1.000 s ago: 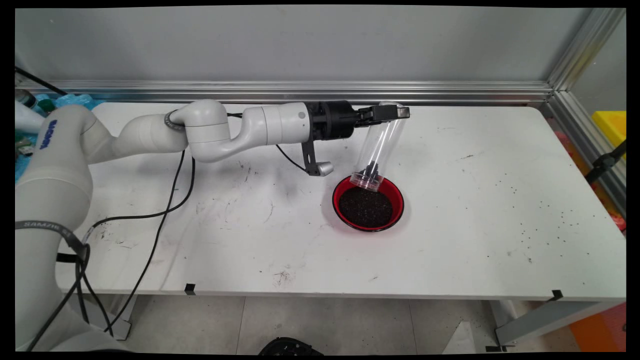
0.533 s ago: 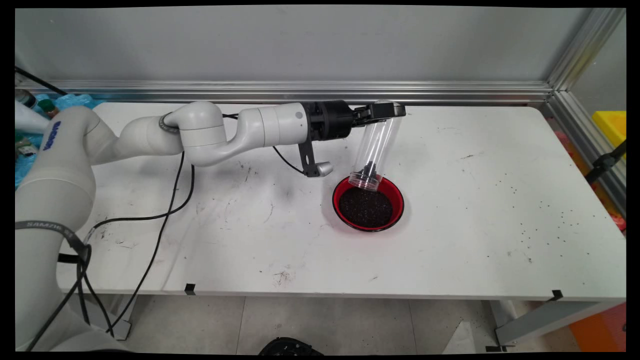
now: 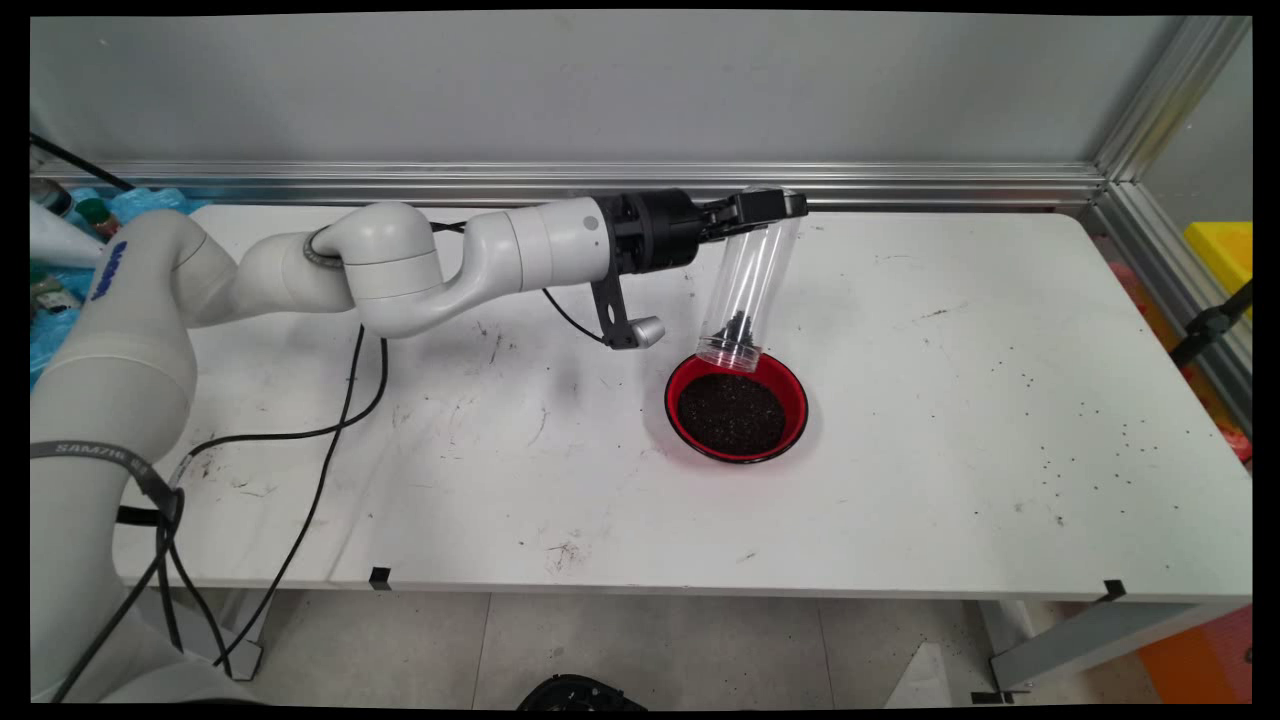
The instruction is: Pour the black seasoning powder in the red bowl
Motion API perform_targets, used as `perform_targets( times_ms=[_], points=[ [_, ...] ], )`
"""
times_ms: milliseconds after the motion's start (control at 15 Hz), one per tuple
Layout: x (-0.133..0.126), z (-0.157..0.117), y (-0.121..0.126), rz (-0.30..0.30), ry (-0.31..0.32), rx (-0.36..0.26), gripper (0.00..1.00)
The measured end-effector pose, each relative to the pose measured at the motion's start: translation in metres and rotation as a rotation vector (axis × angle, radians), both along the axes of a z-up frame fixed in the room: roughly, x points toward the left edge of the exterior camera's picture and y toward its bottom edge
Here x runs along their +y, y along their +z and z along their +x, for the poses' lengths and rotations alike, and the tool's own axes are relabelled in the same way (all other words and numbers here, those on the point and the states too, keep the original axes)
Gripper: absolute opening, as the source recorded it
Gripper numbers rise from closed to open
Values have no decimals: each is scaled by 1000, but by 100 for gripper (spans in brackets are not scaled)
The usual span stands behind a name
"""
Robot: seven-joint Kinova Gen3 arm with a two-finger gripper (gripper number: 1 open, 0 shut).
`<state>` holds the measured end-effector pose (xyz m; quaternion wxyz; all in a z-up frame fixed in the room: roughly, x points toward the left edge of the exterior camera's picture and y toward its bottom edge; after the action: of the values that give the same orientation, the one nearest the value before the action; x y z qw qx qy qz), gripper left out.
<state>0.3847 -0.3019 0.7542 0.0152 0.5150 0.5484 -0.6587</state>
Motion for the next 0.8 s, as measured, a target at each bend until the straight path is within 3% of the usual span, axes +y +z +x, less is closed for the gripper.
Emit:
perform_targets(
  times_ms=[800],
  points=[
    [10, -3, 11, -105, -20, 0, 0]
  ],
)
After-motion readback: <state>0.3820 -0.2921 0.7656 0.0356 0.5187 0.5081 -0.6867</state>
